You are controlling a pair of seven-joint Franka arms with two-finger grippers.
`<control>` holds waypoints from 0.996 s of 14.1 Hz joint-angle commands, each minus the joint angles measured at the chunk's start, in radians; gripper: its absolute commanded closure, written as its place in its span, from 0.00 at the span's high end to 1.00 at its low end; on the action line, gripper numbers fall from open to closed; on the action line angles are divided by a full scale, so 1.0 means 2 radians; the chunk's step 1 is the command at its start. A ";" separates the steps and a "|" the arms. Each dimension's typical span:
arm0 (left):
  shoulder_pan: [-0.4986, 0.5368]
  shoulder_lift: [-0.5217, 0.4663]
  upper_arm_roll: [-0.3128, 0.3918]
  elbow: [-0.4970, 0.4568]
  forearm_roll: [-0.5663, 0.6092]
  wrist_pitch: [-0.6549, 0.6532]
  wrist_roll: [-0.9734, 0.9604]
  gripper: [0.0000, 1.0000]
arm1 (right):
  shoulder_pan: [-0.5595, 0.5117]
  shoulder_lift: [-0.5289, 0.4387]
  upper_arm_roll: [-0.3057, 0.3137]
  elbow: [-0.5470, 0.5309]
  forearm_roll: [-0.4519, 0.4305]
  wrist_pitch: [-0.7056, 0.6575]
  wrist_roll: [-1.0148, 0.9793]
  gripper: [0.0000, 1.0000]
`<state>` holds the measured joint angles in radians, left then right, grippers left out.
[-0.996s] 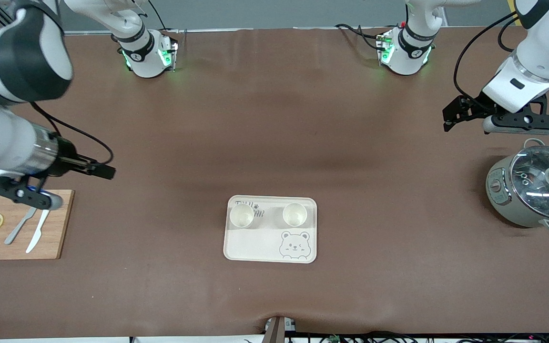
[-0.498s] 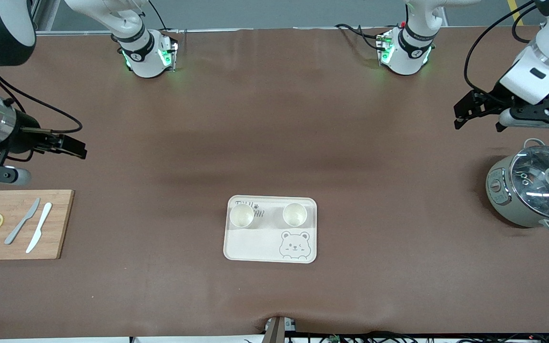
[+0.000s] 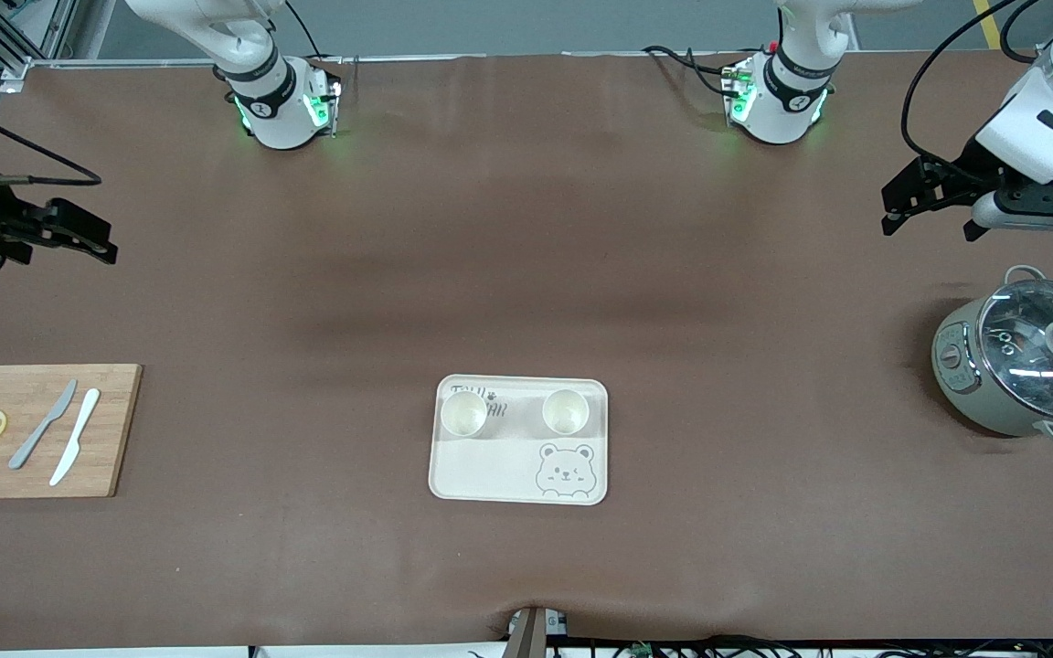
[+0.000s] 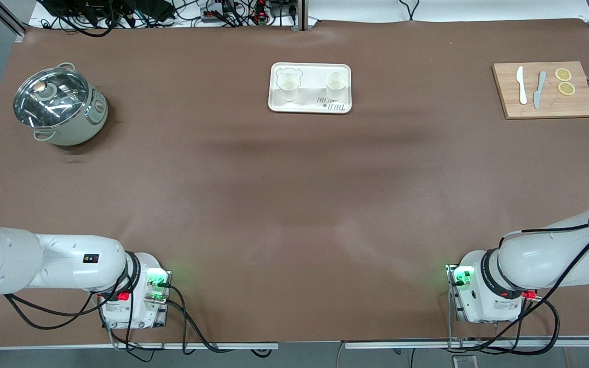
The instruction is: Place white IKEA cup upright on tray with both arms
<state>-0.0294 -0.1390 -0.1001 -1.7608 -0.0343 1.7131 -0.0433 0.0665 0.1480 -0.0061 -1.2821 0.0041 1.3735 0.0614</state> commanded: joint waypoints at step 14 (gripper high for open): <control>0.003 0.003 0.000 0.008 -0.004 -0.018 0.022 1.00 | -0.013 -0.016 -0.004 -0.013 -0.006 -0.037 -0.015 1.00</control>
<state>-0.0293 -0.1389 -0.1000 -1.7608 -0.0343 1.6960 -0.0236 0.0620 0.1403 -0.0226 -1.2804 0.0002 1.3035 0.0496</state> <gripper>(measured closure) 0.000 0.000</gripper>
